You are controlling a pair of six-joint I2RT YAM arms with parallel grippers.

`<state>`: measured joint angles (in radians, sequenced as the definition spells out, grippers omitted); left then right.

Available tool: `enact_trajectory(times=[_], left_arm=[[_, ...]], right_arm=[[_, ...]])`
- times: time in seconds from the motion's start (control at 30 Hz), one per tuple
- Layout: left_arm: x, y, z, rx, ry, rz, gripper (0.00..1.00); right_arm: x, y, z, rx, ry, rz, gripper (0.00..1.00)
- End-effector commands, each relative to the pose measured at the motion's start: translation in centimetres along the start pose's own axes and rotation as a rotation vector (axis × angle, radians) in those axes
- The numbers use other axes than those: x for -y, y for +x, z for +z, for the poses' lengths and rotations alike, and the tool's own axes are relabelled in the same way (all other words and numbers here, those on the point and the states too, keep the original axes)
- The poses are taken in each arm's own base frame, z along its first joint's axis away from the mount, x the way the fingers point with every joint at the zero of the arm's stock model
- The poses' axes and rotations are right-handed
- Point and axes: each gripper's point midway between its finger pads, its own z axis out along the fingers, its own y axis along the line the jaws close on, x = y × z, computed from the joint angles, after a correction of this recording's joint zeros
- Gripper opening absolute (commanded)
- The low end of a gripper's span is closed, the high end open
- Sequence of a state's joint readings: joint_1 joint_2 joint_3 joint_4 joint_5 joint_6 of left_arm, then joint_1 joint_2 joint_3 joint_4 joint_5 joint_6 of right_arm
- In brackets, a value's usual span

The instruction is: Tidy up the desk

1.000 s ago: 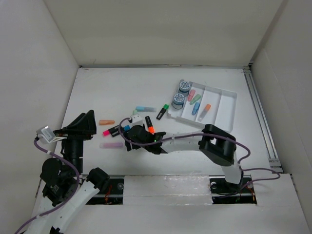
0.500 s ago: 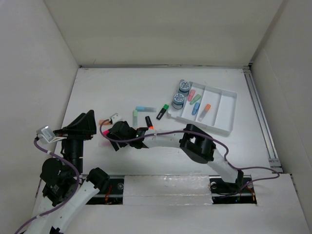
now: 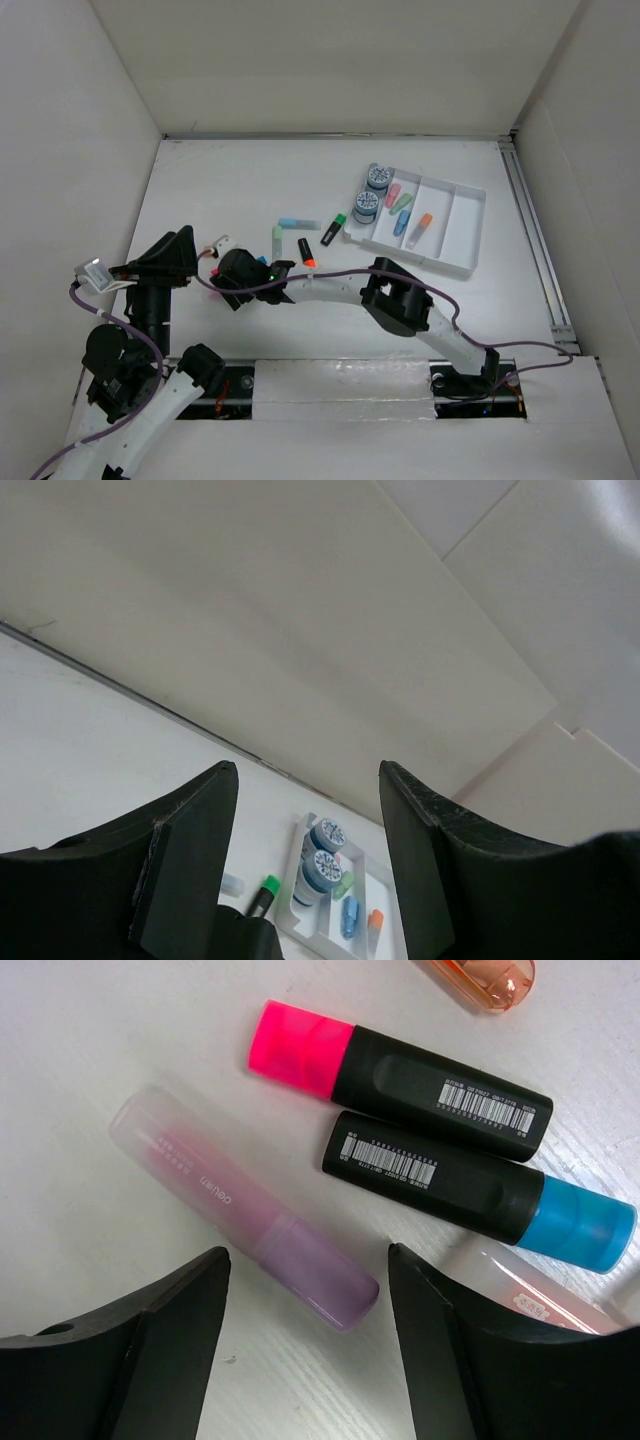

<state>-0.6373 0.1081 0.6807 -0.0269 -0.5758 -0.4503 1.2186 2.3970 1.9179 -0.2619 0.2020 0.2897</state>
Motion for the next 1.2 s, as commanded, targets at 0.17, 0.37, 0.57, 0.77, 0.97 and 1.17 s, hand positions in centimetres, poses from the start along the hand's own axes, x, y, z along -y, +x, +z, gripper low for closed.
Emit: enact_trajectory(times=[0.17,0.37,0.57,0.77,0.97,1.17], left_arm=[[0.9,-1.1,-0.1,0.032,0.034,-0.026,0.54],[1.0,-1.0,-0.1,0.026,0.038,-0.027,0.54],[0.9,-1.0,-0.1,0.025,0.038,-0.026,0.54],[1.0,-0.8,0.0,0.019,0.041,-0.023,0.54],[1.0,-0.7,0.1,0.015,0.037,-0.018,0.54],[1.1,-0.6,0.1,0.013,0.039,-0.019,0.54]], right_arm=[[-1.4,3.5,-2.3,-0.106,-0.046,-0.016,0.65],[-0.5,1.1,-2.1,-0.025,0.013,-0.051,0.82],[-0.3,1.5,0.1,-0.041,0.04,-0.094,0.9],[-0.3,0.5,1.0,-0.017,0.009,-0.092,0.93],[-1.1,0.8,1.5,-0.042,-0.063,-0.102,0.88],[-1.7,2.5,0.4,-0.07,-0.068,-0.104,0.73]])
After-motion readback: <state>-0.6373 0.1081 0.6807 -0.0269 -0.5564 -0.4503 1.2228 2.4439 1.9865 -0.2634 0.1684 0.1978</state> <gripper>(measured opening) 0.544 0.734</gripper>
